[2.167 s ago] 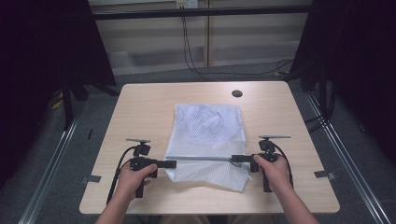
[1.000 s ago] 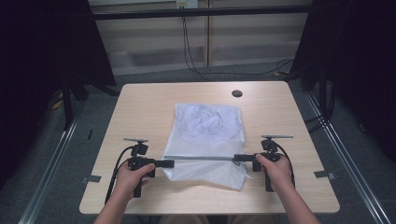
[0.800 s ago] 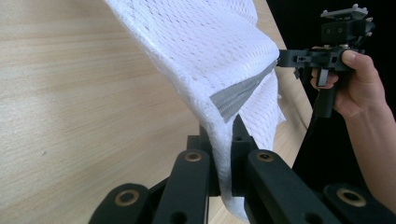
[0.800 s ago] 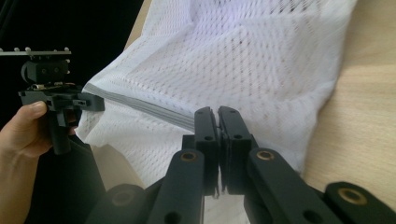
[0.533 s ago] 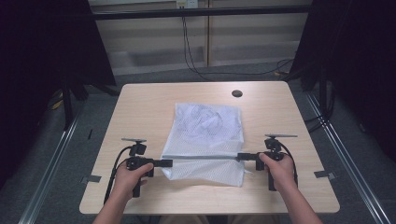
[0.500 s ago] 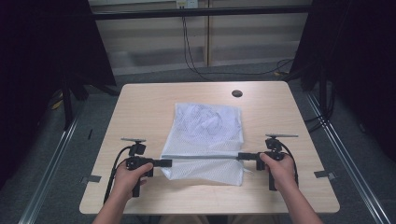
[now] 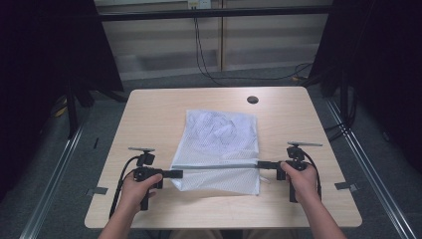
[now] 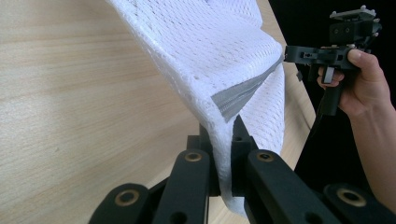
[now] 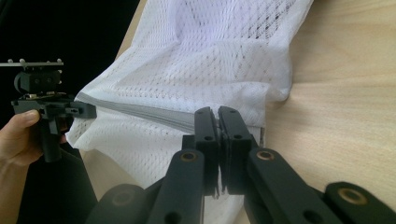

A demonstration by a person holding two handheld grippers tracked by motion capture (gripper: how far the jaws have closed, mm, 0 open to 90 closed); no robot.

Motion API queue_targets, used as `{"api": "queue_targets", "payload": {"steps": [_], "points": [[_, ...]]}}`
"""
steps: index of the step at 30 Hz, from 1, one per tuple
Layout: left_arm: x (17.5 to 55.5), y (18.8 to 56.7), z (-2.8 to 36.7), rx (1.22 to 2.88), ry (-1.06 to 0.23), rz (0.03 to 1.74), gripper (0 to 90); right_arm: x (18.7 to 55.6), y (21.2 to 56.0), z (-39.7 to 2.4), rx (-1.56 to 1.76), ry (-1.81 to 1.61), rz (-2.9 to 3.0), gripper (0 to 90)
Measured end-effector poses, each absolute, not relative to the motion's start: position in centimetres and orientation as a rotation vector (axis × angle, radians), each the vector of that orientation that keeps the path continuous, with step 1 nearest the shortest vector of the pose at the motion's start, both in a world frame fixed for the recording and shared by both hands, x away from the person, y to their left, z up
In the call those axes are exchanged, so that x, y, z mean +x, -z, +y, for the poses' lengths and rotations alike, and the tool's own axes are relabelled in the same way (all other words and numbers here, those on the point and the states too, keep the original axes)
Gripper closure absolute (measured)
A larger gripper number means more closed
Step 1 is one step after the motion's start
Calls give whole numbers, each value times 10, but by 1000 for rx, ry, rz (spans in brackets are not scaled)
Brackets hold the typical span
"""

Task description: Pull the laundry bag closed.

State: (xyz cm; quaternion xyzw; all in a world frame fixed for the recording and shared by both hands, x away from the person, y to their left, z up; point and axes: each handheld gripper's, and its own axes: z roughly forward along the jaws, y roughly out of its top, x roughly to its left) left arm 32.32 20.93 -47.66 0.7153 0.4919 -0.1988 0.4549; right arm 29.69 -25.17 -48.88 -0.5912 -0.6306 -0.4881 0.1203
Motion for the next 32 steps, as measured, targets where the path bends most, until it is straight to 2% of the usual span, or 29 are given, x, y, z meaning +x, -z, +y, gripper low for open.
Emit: {"api": "queue_targets", "payload": {"steps": [6, 9, 13, 16, 20, 23, 27, 32], "points": [[322, 476, 207, 1789, 473, 1183, 862, 297, 488, -251, -1730, 1431, -1877, 871], [320, 474, 205, 1811, 459, 1165, 755, 296, 486, -251, -1737, 1431, -1902, 870], [321, 471, 205, 1843, 354, 1157, 525, 296, 485, -251, -1746, 1440, -1939, 857], [322, 471, 205, 1857, 314, 1179, 345, 296, 484, -249, -1782, 1466, -1966, 680], [324, 469, 204, 1883, 264, 1161, 243, 296, 483, -247, -1804, 1487, -2005, 569], [325, 467, 205, 1875, 190, 1146, 199, 297, 482, -245, -1803, 1502, -2032, 489], [327, 467, 208, 1890, 123, 1159, 134, 300, 480, -244, -1804, 1516, -2099, 318], [329, 469, 209, 1903, 71, 1162, 121, 302, 481, -243, -1803, 1477, -2129, 250]]}}
